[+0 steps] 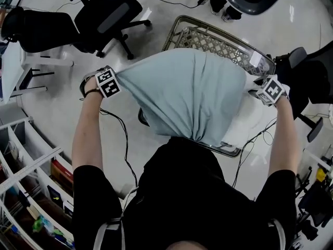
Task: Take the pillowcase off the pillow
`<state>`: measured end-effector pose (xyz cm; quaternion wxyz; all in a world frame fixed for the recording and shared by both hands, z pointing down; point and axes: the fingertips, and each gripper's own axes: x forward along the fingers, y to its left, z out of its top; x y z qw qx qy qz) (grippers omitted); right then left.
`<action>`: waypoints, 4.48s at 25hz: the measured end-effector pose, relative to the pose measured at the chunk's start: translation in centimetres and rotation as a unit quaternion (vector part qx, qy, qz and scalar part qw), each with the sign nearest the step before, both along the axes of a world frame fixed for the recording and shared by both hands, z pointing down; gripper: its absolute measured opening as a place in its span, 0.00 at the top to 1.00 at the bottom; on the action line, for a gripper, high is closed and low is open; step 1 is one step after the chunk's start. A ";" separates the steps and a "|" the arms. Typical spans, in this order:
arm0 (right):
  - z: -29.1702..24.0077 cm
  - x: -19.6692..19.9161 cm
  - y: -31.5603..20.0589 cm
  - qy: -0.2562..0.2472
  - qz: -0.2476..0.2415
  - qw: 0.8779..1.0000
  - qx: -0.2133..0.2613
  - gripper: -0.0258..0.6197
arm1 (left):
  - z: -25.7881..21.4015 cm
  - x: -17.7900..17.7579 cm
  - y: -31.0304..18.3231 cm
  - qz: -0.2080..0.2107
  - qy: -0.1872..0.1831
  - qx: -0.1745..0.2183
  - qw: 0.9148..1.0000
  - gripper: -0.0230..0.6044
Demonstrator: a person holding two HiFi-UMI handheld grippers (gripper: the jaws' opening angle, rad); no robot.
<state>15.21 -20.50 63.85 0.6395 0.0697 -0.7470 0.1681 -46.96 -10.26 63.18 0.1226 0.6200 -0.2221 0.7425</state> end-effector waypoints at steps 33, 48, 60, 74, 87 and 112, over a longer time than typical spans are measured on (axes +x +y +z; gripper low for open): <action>0.8 2.6 -0.4 0.063 -0.027 0.998 0.014 0.61 | 1.9 2.0 -8.3 0.154 -0.078 -0.019 0.985 0.96; -4.6 -0.6 6.0 0.054 0.045 0.975 0.212 0.50 | -1.4 19.7 5.9 0.146 0.226 0.069 0.961 0.77; -4.5 -2.2 24.5 -0.045 0.073 0.981 0.177 0.41 | 0.7 26.5 19.2 0.111 0.293 0.006 0.950 0.61; 2.8 -2.3 22.1 0.075 -0.058 0.928 0.361 0.51 | 4.9 24.3 16.9 0.090 0.094 0.089 0.988 0.95; -4.4 0.8 20.4 0.014 -0.010 0.954 0.300 0.62 | -4.2 11.0 10.9 0.048 -0.001 0.174 0.984 0.95; -1.2 4.7 22.9 0.083 0.067 0.967 0.232 0.62 | 0.3 28.9 16.8 0.209 0.209 0.087 0.951 0.57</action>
